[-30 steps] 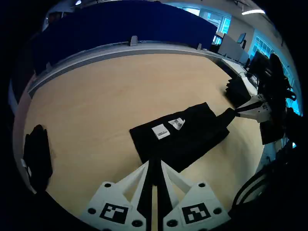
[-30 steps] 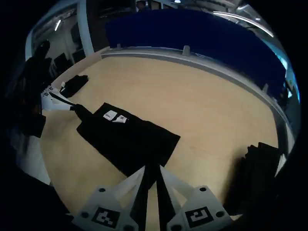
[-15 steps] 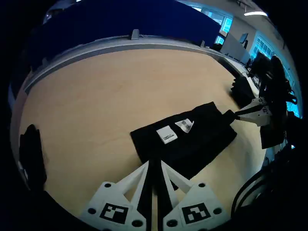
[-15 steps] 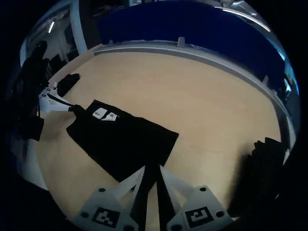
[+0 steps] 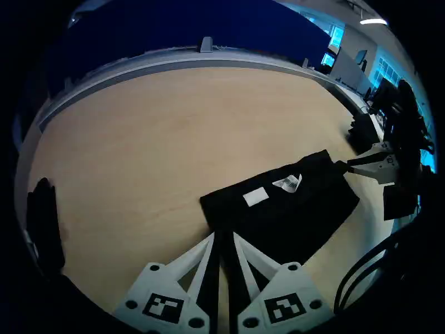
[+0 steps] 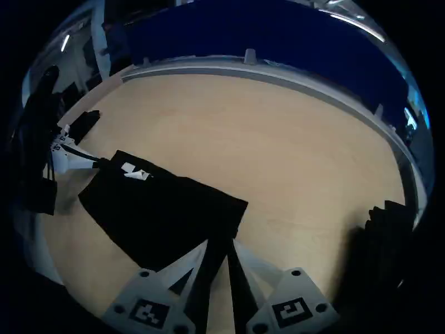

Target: Fold towel

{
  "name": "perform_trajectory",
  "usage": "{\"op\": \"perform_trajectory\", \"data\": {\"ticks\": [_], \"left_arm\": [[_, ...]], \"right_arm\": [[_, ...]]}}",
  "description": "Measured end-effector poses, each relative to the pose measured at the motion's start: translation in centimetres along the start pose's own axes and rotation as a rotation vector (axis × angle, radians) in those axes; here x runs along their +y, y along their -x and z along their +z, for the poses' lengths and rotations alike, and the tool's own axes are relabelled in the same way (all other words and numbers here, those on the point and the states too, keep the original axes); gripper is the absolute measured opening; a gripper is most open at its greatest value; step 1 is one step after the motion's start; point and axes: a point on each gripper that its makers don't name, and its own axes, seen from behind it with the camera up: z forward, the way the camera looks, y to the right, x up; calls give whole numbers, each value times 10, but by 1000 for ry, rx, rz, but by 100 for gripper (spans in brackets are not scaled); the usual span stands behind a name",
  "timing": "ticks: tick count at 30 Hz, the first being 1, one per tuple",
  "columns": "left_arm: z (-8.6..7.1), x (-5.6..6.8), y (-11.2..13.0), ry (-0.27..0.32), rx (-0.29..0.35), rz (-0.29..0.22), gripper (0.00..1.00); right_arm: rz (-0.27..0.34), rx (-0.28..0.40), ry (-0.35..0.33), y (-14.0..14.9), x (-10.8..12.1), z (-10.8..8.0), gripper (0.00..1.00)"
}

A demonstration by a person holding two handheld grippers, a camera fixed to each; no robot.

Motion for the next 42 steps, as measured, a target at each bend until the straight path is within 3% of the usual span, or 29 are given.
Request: {"op": "perform_trajectory", "data": {"ticks": [5, 11, 18, 22, 25, 33, 42], "left_arm": [[5, -6, -6, -28, 5, -4, 13], [8, -13, -13, -51, 12, -14, 30], [7, -19, -20, -64, 18, -37, 53], [4, -19, -20, -61, 24, -39, 70], [2, -20, -19, -64, 25, -36, 77], [-7, -19, -14, -65, 26, -37, 78], [-25, -20, 9, -86, 22, -56, 78]], "right_arm": [[-7, 1, 24, -5, 4, 6, 30], [1, 11, 54, -11, 12, 10, 45], [9, 28, 73, -19, 18, 10, 65], [6, 43, 80, -23, 19, 6, 85], [5, 48, 80, -24, 19, 3, 86], [4, 50, 67, -19, 13, -5, 86], [11, 51, 55, -3, 3, -21, 86]]}}
